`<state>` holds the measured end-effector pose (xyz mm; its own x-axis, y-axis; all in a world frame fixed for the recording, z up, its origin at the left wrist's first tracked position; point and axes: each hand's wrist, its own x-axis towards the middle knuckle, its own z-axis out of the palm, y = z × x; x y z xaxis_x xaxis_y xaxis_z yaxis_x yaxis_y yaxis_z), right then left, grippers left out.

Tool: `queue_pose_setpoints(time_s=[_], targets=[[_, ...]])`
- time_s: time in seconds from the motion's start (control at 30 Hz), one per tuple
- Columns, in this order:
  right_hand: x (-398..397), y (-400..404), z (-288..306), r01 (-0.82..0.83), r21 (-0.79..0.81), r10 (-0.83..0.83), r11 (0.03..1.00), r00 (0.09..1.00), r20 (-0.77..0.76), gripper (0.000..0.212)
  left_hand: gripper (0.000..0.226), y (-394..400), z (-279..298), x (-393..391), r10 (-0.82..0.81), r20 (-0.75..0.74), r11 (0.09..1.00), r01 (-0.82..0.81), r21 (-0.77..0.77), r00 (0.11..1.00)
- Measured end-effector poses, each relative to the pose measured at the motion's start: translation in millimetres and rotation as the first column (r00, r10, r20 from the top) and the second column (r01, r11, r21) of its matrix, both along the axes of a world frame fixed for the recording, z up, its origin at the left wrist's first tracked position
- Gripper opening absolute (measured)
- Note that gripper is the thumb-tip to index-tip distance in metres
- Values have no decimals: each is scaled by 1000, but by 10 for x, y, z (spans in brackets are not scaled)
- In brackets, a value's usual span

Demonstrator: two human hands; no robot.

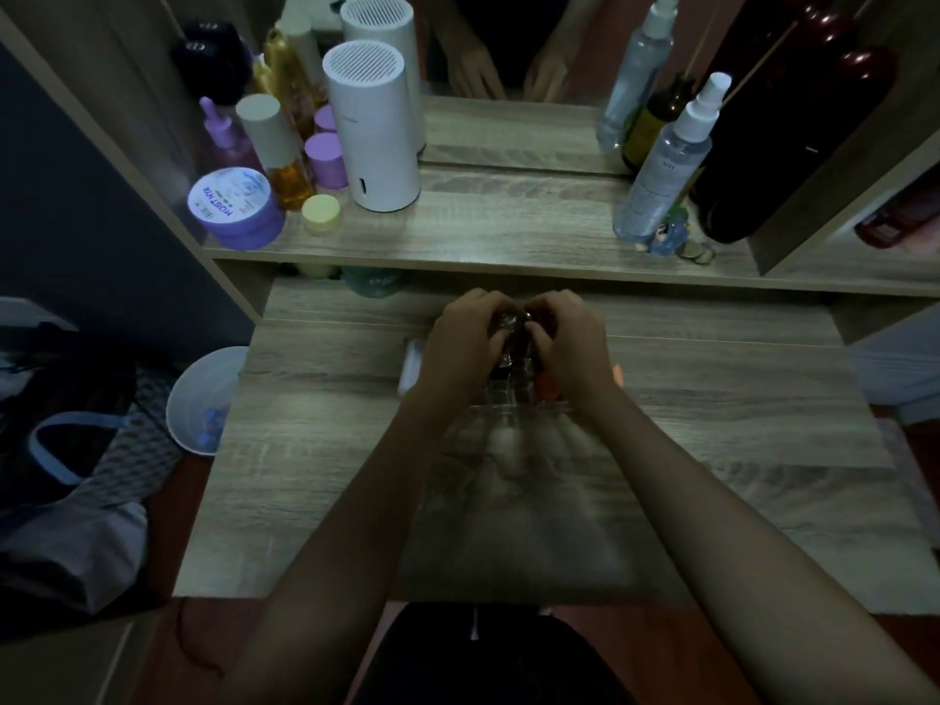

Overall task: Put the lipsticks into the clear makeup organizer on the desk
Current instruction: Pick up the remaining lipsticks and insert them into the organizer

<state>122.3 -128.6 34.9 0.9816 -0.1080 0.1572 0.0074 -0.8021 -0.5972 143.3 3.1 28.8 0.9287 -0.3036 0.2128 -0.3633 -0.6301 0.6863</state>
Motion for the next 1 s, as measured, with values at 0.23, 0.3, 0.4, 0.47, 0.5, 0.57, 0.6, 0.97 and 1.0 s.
queue_pose_setpoints(time_s=[0.23, 0.3, 0.4, 0.47, 0.5, 0.57, 0.6, 0.97, 1.0], targets=[[-3, -12, -19, 10, -1, -10, 1000, 1000, -11, 15, 20, 3, -36, 25, -1, 2, 1000, 1, -23, 1000], [-7, -17, -13, 6, -4, -6, 1000, 1000, -6, 18, 21, -3, -46, 27, -3, 1, 1000, 3, -18, 1000], [-5, -19, 14, 5, -10, -5, 1000, 1000, 5, 20, 23, -13, -52, 23, -5, 7, 1000, 5, -17, 1000], [-10, -14, 36, 0, -10, 0, 1000, 1000, 4, 21, 24, -14, -59, 19, -5, 13, 1000, 5, -18, 1000], [-15, -8, 48, -3, -14, 3, 1000, 1000, 3, 21, 24, -14, -63, 15, -5, 15, 1000, 6, -21, 1000], [-23, 3, 70, -6, -52, 6, 999, 1000, 10, 22, 23, -15, -69, 10, -3, 22, 999, 3, -38, 1000], [-24, 10, 79, 0, -97, 3, 995, 1000, 28, 21, 23, -11, -71, 10, 2, 26, 999, -1, -49, 1000], [52, 111, 227, -198, -431, 238, 881, 970, 41, 25, 48, 217, -131, 56, 42, -65, 998, -45, -40, 997], [54, 104, 220, -209, -446, 240, 870, 971, 14, 25, 50, 257, -151, 61, 49, -79, 998, -51, -33, 996]])
